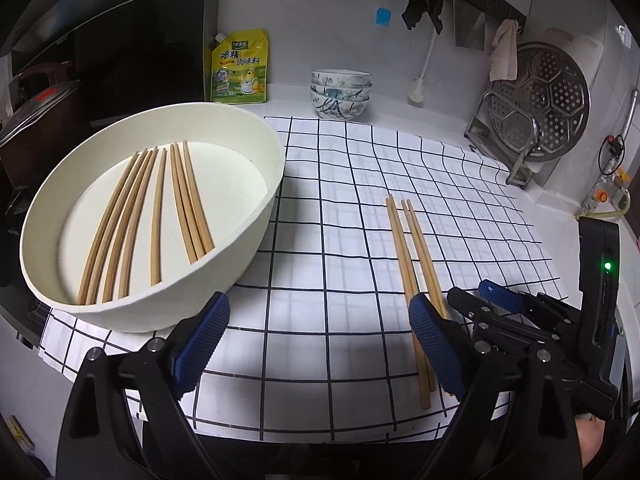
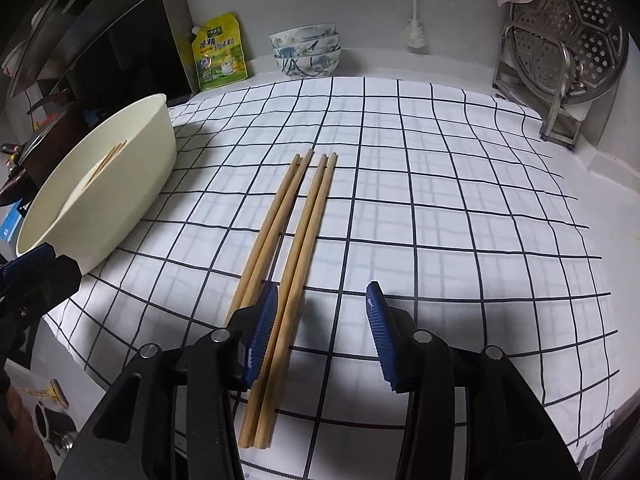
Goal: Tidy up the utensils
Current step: 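Withdraw both open tools from the basin back over the chopstick pile, then lower both open tools onto the last chopsticks on the mat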
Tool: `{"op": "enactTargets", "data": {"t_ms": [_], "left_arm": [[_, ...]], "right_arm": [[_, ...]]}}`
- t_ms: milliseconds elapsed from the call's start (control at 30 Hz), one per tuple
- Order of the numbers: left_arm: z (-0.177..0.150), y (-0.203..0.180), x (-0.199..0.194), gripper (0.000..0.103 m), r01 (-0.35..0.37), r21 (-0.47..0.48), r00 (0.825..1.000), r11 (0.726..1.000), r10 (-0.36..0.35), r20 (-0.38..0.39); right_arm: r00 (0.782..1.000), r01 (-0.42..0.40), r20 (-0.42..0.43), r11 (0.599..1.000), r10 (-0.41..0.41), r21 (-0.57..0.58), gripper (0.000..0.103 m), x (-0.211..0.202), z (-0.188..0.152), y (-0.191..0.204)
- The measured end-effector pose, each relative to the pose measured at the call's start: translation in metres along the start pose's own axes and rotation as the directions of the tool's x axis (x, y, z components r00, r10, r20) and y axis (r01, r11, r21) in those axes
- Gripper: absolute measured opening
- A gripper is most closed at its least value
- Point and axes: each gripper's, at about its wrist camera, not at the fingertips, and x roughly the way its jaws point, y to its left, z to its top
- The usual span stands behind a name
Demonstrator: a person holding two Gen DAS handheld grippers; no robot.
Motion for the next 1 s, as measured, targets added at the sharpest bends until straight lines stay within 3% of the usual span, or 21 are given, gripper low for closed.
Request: {"op": "enactTargets", "data": {"t_ms": [467, 733, 1000], "left_arm": [[-0.004, -0.005, 0.014, 0.090, -0.002, 0.001, 1.000, 1.000, 0.002, -0.031], [-0.007, -0.025, 0.030, 0.090, 0.022, 0.027, 0.998, 0.999, -0.021, -0.056], [-0.008, -0.032, 0.060, 0.090, -0.019, 0.036, 0.996, 0.999, 0.022, -0.089]], "right_arm": [[0.998, 0.055, -0.017, 0.997, -0.056, -0.055, 0.044, 0.013, -0.003, 0.002], [0.998, 0.068, -0.017, 0.998, -0.068, -0.019, 0.044, 0.014, -0.004, -0.019], [0.996, 0.093, 0.005, 0.994, -0.094, 0.051, 0.044, 0.008, -0.008, -0.048]]}}
